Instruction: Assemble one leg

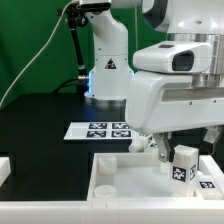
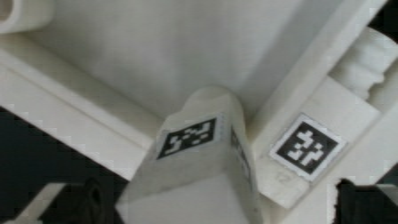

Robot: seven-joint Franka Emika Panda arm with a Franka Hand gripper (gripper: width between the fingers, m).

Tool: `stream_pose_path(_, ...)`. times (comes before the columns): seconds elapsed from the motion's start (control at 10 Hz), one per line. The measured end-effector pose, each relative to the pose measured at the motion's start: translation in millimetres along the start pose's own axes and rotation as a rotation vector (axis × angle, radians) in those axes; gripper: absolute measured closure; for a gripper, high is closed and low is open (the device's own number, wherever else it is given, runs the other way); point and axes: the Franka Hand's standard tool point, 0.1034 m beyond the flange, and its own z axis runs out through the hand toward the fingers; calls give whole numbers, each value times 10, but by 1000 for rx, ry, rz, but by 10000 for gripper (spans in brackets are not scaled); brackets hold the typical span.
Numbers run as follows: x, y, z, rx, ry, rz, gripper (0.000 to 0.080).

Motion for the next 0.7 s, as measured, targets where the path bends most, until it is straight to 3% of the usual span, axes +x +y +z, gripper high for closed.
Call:
stream_pose_path(0.3, -21, 40, 5, -2, -2, -75, 151)
stream_pose_path(0.6, -21, 39, 3, 0, -1, -53, 514)
stream_pose_path(0.7, -20, 37, 3, 0, -1, -33, 514)
